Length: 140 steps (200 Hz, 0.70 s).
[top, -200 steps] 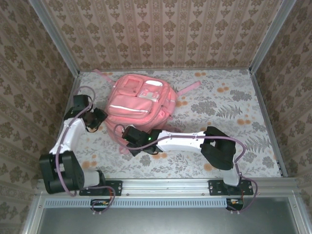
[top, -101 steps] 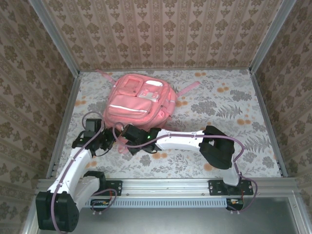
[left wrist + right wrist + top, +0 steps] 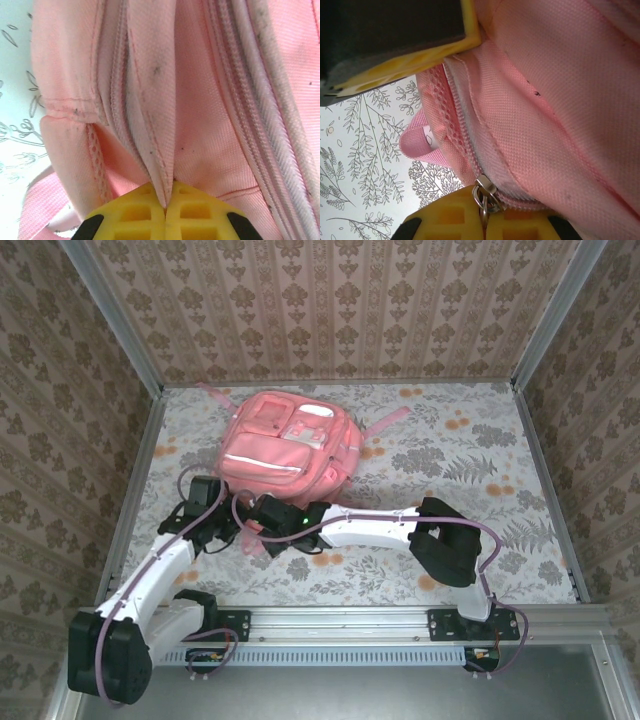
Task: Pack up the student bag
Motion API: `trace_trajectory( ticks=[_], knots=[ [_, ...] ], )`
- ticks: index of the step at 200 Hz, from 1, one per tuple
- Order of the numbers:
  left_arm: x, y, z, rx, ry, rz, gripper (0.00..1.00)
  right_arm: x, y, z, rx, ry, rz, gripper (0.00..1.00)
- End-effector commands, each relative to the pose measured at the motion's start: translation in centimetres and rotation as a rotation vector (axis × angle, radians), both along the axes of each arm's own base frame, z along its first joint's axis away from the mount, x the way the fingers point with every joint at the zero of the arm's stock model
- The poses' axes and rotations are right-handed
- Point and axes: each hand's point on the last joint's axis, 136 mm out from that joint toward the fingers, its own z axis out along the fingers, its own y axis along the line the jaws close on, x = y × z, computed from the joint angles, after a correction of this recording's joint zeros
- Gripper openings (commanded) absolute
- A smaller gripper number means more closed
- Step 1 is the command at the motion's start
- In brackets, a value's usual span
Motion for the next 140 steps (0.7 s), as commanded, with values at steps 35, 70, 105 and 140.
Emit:
trace_trajectory(
  ticks=[35, 70, 105, 140],
  knots=[
    [-1.0, 3.6, 1.0, 0.126, -0.001, 0.063, 0.00, 2.8, -8.5, -0.2, -0.083, -0.051, -0.175, 0.00],
    [-0.8, 4.0, 1.5, 0.132, -0.013, 0.064, 0.00, 6.1, -15.9, -1.6, -0.153, -0.058, -0.329, 0.00],
    [-0.5, 4.0, 1.8, 0.126, -0.023, 0.055, 0.00, 8.8, -19.0, -1.7, -0.180, -0.075, -0.368, 0.00],
    [-0.6, 4.5, 2.2, 0.134, -0.023, 0.055, 0.00, 11.7, -22.5, -3.0, -0.305, -0.095, -0.443, 0.00]
  ],
)
